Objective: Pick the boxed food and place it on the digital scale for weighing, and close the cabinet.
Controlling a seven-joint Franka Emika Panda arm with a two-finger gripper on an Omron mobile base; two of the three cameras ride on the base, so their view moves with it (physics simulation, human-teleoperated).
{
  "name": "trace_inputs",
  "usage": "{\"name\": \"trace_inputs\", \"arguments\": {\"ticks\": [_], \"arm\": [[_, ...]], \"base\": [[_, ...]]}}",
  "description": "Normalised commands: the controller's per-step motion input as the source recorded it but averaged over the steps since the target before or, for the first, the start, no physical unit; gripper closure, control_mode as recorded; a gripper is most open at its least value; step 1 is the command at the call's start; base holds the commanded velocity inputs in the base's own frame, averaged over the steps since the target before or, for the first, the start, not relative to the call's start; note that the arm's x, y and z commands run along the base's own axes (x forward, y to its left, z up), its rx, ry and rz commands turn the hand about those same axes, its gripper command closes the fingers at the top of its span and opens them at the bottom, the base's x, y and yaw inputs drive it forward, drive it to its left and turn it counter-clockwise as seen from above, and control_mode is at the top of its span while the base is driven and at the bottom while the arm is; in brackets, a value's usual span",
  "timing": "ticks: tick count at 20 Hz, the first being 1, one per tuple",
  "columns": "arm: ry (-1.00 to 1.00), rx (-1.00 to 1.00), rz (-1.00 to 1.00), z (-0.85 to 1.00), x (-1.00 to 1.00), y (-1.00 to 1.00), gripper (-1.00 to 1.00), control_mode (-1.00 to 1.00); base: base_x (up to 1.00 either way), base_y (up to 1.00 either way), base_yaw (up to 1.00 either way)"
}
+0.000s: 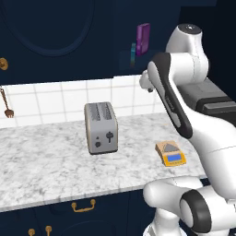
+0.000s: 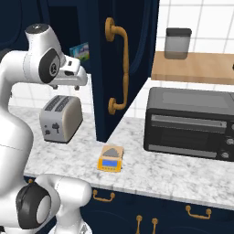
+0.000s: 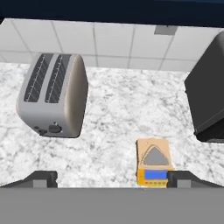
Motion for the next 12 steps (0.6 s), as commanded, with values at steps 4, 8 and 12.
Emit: {"name": "trace_inputs", "arguments": {"ticks": [4,8,12], "arm": [[-0.07,0.00,0.00,0.37,0.05,0.01,-1.00,-1.00],[-0.13,0.00,0.00,0.41,0.14,0.04,-1.00,-1.00],[-0.15,0.00,0.00,0.37,0.33,0.11,-1.00,-1.00]], "base": [[0.00,0.00,0.00],[0.00,0.00,0.00],[0.00,0.00,0.00]]}}
